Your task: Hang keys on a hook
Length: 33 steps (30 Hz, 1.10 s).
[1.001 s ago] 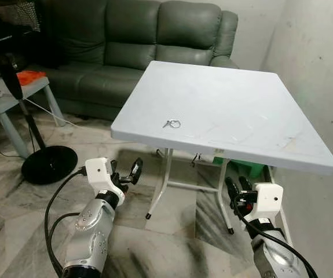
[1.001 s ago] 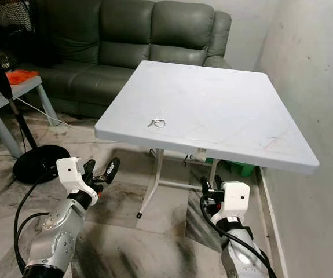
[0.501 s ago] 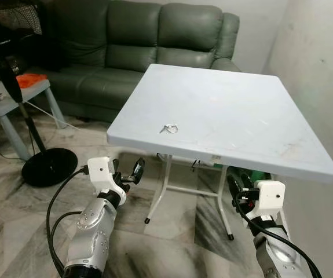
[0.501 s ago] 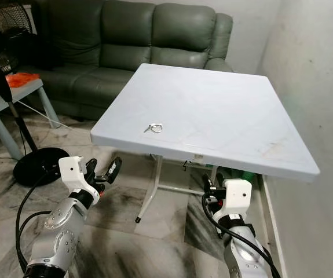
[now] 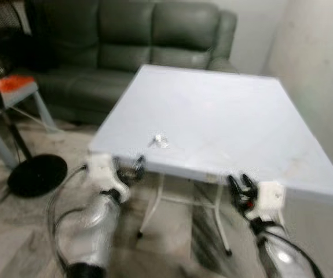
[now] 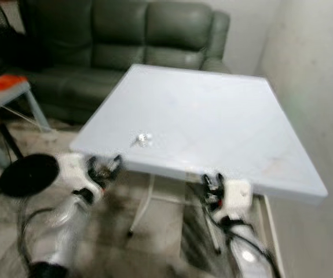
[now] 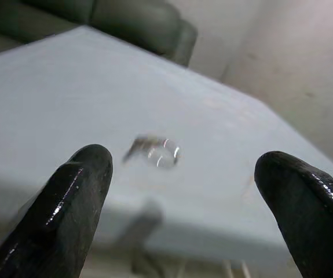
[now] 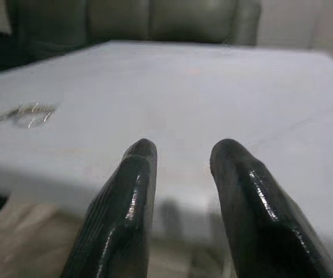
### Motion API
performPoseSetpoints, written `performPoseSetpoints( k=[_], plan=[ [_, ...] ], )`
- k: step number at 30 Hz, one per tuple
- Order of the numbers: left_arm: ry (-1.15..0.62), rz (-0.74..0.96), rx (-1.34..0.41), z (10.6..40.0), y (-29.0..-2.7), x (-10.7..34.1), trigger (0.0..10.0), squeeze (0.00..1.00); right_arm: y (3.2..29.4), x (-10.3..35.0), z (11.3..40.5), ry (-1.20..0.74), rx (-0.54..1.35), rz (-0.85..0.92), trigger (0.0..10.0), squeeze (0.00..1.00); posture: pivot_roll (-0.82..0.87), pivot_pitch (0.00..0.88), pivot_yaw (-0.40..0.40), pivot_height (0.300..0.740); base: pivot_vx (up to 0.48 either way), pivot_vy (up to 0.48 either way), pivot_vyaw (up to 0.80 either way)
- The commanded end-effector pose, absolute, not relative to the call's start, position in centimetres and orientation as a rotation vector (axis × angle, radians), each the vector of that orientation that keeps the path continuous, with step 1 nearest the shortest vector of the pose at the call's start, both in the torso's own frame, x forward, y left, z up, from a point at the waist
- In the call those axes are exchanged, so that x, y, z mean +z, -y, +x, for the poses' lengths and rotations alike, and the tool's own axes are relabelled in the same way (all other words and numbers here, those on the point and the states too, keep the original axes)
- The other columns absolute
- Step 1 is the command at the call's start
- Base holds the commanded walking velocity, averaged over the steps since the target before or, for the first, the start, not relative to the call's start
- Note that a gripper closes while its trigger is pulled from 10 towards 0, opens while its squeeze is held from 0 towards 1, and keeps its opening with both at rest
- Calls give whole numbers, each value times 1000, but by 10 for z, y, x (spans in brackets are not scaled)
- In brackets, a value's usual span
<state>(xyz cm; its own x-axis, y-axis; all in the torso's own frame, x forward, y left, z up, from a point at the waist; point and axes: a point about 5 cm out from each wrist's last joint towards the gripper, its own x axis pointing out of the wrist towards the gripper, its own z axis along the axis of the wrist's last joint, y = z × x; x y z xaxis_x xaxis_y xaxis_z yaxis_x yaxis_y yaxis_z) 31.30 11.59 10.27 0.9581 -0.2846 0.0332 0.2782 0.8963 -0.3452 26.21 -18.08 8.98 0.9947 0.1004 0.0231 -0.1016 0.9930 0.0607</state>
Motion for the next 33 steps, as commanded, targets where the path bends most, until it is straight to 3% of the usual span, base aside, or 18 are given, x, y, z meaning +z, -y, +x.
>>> performPoseSetpoints(
  k=[1,5,6,7,8,13,33],
  plan=[
    [-20,-335,-254,313,-128,102,10000,0,171,94,264,37,134,86,10000,0,13,0,-49,740,401,0,0],
    [-20,-338,-255,313,-128,102,10000,0,171,93,263,30,141,119,10000,0,13,0,-48,740,405,0,0],
    [-20,-338,-255,314,-127,102,10000,0,171,93,263,31,140,119,10000,110,13,0,-48,740,405,0,0],
    [-19,-338,-255,313,-127,102,10000,0,171,93,263,31,140,117,10000,925,13,0,-48,740,409,0,0],
    [-19,-338,-255,313,-127,102,10000,0,171,93,263,32,142,115,10000,1000,13,0,-48,740,405,0,0],
    [-24,-330,-245,313,-127,102,10000,0,170,94,263,38,150,120,10000,1000,14,0,-49,740,361,0,0],
    [-28,-347,-238,311,-126,100,10000,0,168,93,262,28,181,111,10000,1000,19,0,-52,740,0,0,0]
  ],
)
